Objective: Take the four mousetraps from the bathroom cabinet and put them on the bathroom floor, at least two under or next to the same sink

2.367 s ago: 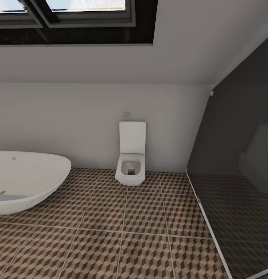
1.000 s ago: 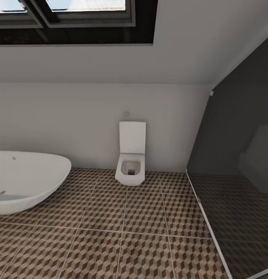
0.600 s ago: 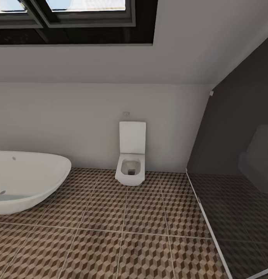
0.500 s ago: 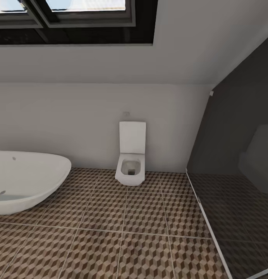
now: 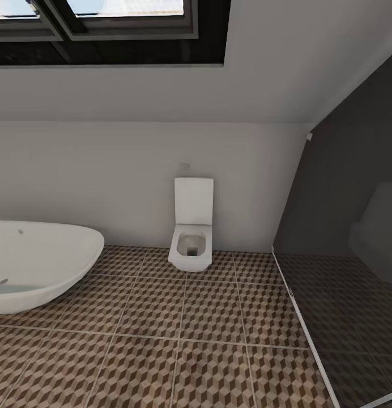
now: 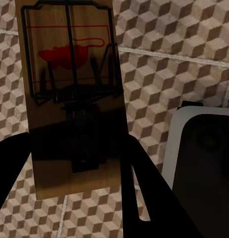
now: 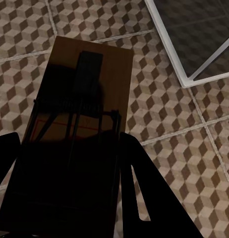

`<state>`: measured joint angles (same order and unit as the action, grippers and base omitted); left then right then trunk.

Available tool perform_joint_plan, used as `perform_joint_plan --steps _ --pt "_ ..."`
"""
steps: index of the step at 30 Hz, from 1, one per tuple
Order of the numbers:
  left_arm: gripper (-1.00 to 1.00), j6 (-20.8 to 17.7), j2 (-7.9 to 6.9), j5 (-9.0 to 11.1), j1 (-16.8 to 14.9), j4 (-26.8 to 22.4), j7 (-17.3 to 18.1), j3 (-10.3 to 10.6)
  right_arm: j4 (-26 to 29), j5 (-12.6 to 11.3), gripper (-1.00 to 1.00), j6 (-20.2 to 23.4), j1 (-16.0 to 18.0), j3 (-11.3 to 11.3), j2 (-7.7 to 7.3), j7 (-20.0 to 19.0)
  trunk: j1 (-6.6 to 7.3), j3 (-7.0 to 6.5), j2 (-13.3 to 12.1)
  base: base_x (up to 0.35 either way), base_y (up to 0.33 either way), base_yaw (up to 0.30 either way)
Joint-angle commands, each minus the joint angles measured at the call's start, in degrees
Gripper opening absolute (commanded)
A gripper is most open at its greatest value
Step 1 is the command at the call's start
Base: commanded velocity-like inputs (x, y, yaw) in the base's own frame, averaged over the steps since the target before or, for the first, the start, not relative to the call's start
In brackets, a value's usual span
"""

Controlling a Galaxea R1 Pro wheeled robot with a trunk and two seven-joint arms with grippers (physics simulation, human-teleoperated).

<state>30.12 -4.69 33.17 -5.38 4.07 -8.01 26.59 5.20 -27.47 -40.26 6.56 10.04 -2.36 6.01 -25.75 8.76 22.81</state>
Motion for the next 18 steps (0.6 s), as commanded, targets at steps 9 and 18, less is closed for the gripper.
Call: perform_joint_plan --steps 9,18 --pt "-1.0 0.18 0.03 -0.14 -0.07 0.14 -0.34 0.4 0.03 -0.13 -1.0 -0.09 0.03 0.51 -0.01 0.49 -0.03 0.11 0.11 0.0 0.0 0.0" --pt "-1.0 0.19 0.03 -0.12 -0.07 0.14 -0.34 0.4 0.01 -0.13 -1.0 -0.09 0.03 0.51 -0.01 0.49 -0.03 0.11 0.11 0.0 0.0 0.0"
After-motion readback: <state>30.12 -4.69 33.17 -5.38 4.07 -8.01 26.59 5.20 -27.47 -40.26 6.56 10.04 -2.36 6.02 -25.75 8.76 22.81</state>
